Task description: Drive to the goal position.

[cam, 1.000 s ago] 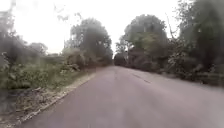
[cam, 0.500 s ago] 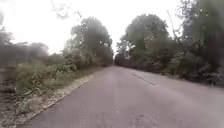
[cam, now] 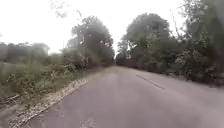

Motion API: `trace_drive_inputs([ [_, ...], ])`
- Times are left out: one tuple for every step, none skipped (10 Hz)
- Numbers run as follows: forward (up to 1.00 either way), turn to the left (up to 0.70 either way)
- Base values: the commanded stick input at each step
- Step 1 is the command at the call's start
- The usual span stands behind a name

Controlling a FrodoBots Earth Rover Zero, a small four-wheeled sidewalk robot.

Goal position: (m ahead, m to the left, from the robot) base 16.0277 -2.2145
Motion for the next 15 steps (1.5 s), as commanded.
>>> trace_drive_inputs([
  [0.85, 0.00],
  [0.85, 0.00],
  [0.85, 0.00],
  [0.85, 0.00],
  [0.85, 0.00],
  [0.85, 0.00],
  [0.85, 0.00],
  [0.85, 0.00],
  [0.85, -0.09],
  [0.85, -0.24],
  [0.85, -0.34],
  [0.85, -0.09],
  [0.85, 0.00],
  [0.85, 0.00],
  [0.85, 0.00],
])
